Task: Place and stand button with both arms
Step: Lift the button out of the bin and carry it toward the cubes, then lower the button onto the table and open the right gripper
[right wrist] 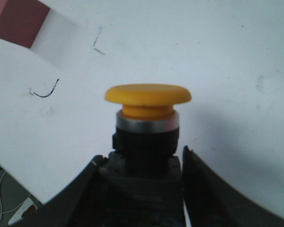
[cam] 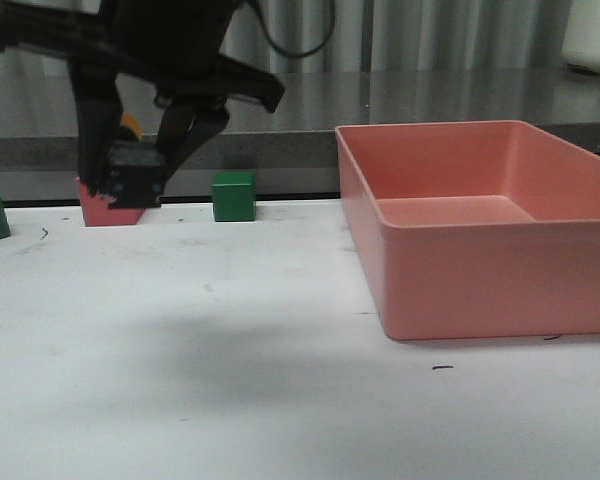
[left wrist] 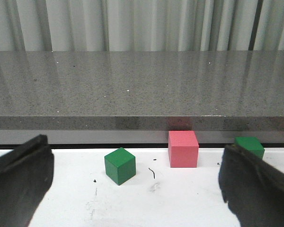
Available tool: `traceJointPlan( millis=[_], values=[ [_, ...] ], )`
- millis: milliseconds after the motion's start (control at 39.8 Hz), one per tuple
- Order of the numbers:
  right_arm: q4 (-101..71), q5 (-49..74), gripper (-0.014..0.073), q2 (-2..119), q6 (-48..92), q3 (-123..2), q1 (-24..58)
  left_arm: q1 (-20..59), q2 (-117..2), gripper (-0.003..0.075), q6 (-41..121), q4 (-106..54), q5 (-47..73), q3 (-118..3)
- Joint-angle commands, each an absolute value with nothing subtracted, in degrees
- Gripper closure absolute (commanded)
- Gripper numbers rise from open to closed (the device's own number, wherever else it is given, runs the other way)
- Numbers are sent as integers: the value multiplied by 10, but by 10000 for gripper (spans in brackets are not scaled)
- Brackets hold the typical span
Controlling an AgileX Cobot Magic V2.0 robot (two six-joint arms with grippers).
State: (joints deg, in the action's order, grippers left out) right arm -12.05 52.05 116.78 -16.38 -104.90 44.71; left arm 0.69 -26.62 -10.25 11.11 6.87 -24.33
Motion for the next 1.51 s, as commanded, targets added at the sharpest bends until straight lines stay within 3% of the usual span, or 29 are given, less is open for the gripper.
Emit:
traceJointPlan(
  millis=[0, 226, 1283, 1484],
  values=[
    [-85, 512, 287, 1170, -226, -1085, 442, 12, -272, 42, -103, 112, 20, -263],
    [14, 496, 287, 1221, -339, -1085, 437, 12, -272, 42, -103, 112, 20, -263],
    [15, 485, 281, 1270, -361, -1090, 432, 12, -272, 42, -103, 107, 20, -263],
    [15, 485, 98, 1270, -361, -1090, 432, 12, -272, 42, -103, 107, 20, -263]
  ],
)
